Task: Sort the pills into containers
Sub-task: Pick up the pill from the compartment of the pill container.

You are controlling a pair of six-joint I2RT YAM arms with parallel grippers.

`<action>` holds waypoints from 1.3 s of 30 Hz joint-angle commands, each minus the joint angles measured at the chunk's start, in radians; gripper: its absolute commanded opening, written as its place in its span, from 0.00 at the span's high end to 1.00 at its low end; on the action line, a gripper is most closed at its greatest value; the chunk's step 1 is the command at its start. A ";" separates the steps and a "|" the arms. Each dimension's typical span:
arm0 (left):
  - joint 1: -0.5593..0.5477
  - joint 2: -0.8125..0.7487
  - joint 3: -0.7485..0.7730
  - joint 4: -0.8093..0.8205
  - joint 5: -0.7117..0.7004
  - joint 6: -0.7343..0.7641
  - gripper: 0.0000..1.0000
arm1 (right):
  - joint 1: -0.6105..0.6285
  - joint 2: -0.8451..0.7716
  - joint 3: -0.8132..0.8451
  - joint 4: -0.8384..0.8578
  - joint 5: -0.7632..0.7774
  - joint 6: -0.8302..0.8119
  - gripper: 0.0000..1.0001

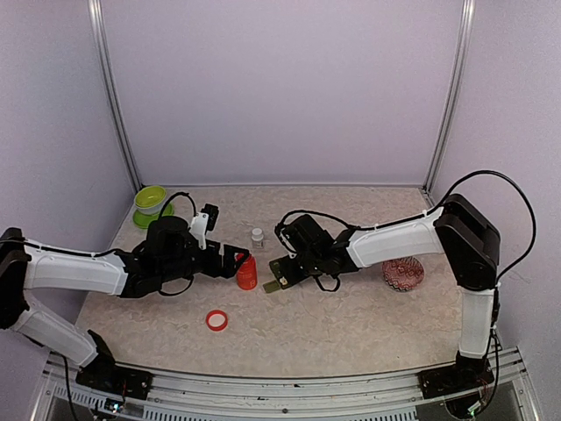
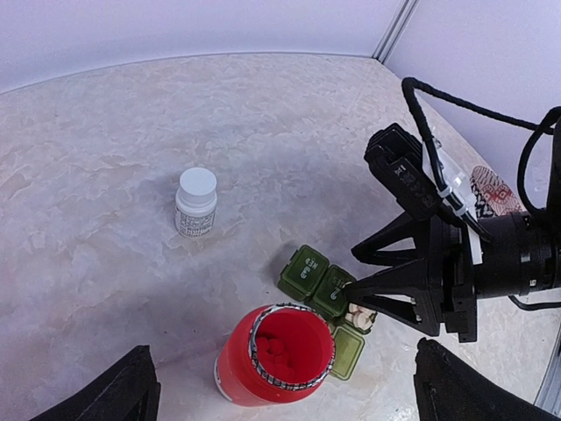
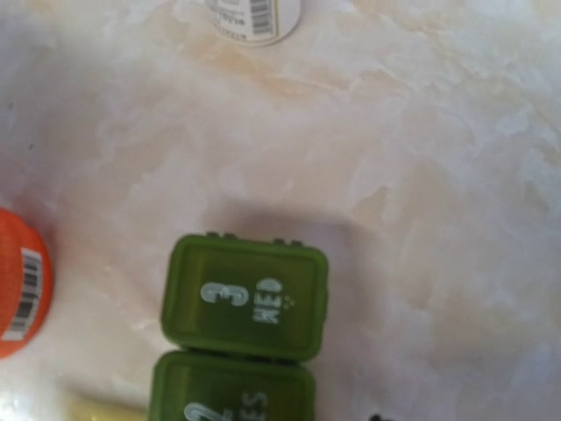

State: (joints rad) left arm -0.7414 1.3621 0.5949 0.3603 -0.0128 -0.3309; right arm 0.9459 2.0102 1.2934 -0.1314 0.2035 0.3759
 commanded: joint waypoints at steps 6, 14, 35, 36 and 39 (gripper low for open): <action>0.012 0.000 -0.015 0.041 0.025 -0.007 0.01 | -0.007 0.048 0.044 -0.033 -0.012 -0.001 0.60; 0.014 0.017 -0.012 0.045 0.038 -0.011 0.01 | -0.007 0.047 0.045 -0.043 -0.003 -0.005 0.71; 0.020 0.026 -0.016 0.051 0.031 -0.021 0.01 | -0.007 0.003 0.051 -0.021 -0.026 -0.047 0.90; 0.022 0.023 -0.018 0.052 0.030 -0.023 0.01 | -0.006 -0.004 0.052 -0.019 -0.031 -0.054 0.90; 0.027 0.008 -0.029 0.063 0.029 -0.029 0.01 | 0.000 -0.029 0.069 -0.018 -0.048 -0.074 0.90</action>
State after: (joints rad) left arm -0.7265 1.3880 0.5892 0.3859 0.0189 -0.3447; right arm 0.9459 2.0350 1.3258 -0.1455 0.1818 0.3328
